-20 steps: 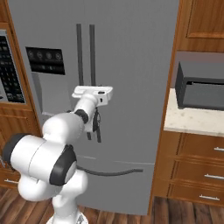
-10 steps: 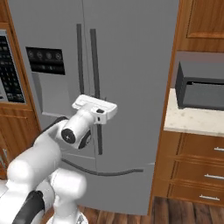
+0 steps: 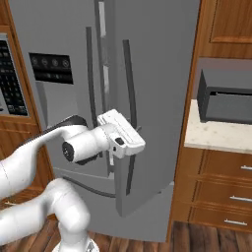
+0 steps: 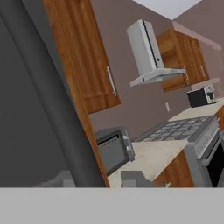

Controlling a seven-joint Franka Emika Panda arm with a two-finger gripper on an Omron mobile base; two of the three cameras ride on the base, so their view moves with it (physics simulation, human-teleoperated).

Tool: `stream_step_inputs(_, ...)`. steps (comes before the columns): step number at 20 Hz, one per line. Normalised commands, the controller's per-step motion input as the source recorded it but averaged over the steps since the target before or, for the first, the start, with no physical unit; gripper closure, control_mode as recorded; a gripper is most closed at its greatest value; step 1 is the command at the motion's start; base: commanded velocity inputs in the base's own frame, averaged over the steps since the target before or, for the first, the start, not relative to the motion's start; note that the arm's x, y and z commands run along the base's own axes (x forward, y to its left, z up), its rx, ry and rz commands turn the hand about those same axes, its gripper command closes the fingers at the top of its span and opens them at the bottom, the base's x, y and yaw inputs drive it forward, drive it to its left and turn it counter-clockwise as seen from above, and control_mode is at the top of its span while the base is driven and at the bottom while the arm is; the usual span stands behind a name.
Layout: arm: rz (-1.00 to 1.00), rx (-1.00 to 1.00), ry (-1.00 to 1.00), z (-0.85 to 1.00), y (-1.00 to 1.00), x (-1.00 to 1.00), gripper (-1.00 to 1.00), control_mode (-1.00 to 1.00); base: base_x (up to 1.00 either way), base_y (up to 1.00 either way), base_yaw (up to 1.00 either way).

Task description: Take the lemon wedge from the fridge and place it on the plate with fish on the dining counter.

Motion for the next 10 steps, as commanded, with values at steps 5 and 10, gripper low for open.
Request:
stream_step_inputs(5, -0.29, 0.32, -0.01, 0.69, -0.79, -0.80, 1.00, -1.00, 0.00, 0.00, 0.00)
stream_step_inputs(10, 0.03, 0.00, -0.03, 0.10, 0.82, -0.38, -1.00, -1.00, 0.00, 0.00, 0.00)
